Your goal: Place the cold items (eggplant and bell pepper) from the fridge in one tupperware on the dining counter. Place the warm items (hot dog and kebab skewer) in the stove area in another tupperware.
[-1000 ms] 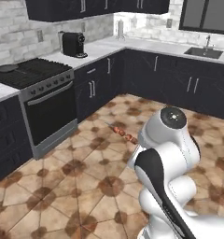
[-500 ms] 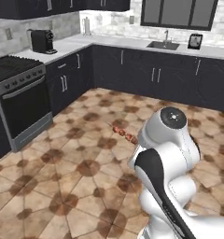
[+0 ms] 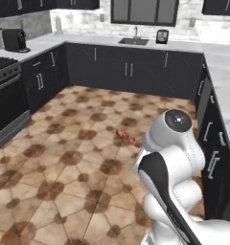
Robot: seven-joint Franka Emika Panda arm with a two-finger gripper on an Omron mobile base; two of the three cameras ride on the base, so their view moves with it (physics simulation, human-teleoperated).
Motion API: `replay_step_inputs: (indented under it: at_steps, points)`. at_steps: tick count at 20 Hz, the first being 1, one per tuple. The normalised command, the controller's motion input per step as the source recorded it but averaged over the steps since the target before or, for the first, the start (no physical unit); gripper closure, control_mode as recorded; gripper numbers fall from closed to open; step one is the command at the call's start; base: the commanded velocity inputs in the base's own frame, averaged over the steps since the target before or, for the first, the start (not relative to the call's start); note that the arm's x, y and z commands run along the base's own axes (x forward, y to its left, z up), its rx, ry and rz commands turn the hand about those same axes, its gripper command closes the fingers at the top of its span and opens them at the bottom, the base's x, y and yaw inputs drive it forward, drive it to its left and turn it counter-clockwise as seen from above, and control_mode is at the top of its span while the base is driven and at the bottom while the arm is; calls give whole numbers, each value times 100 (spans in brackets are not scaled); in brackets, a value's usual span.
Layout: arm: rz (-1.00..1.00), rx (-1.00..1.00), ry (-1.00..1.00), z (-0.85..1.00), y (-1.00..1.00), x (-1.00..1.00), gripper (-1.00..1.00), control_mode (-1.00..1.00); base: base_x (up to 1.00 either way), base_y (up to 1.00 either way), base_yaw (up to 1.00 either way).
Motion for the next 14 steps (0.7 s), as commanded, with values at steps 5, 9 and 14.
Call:
replay_step_inputs:
  at_steps: [5,9,14]
  points:
    - [0,0,0,0,0,0,100,100,-100,0,-27]
    - [0,0,0,0,0,0,100,100,-100,-48,-21]
    - [0,0,0,0,0,0,100,100,-97,-97,-13]
